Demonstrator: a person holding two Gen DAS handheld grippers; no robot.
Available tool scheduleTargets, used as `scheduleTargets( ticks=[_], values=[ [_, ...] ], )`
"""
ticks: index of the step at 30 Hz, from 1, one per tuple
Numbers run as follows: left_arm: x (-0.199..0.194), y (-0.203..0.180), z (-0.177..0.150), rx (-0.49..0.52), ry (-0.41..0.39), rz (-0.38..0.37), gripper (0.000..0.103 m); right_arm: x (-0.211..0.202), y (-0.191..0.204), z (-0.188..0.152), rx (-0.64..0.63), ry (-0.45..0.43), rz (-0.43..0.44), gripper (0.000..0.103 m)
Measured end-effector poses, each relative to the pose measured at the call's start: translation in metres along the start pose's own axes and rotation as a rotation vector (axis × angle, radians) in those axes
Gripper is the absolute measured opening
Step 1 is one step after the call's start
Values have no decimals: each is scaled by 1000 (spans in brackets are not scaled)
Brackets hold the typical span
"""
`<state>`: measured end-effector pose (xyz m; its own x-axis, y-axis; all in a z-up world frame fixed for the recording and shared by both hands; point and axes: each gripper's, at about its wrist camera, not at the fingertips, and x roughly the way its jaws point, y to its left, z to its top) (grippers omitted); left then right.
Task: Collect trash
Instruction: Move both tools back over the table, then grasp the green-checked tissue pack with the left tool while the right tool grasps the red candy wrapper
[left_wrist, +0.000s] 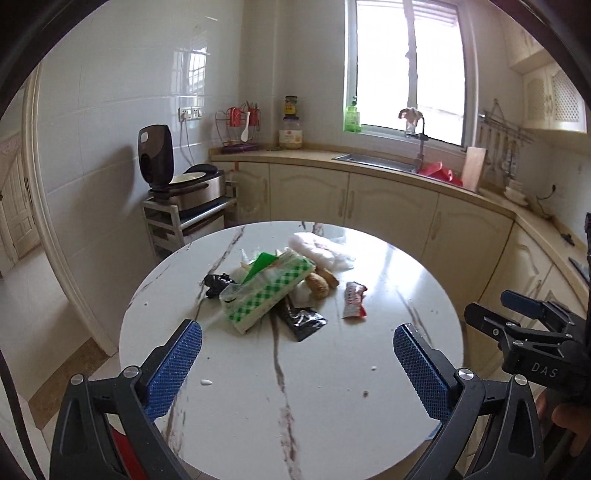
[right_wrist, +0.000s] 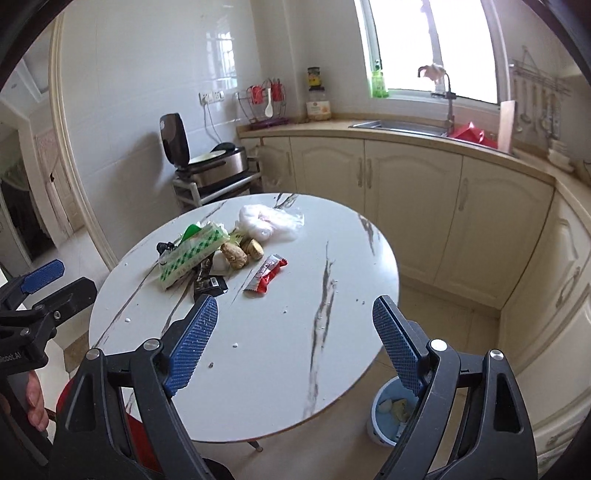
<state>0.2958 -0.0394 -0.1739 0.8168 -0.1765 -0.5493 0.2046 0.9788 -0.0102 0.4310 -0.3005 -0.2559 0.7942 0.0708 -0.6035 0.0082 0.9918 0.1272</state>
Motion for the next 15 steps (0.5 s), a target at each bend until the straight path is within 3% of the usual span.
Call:
scheduleTargets(
  ticks=[7,13,15],
  values=[
    [57,20,17,-1,113,13,102,97,16,12,-14,182,22,84],
    [115,28,45,34,189,12,102,164,17,16,-18,303,-21,71],
    [136,30,56,56,209,10,102,178,13,17,-11,328,-23,61]
  ],
)
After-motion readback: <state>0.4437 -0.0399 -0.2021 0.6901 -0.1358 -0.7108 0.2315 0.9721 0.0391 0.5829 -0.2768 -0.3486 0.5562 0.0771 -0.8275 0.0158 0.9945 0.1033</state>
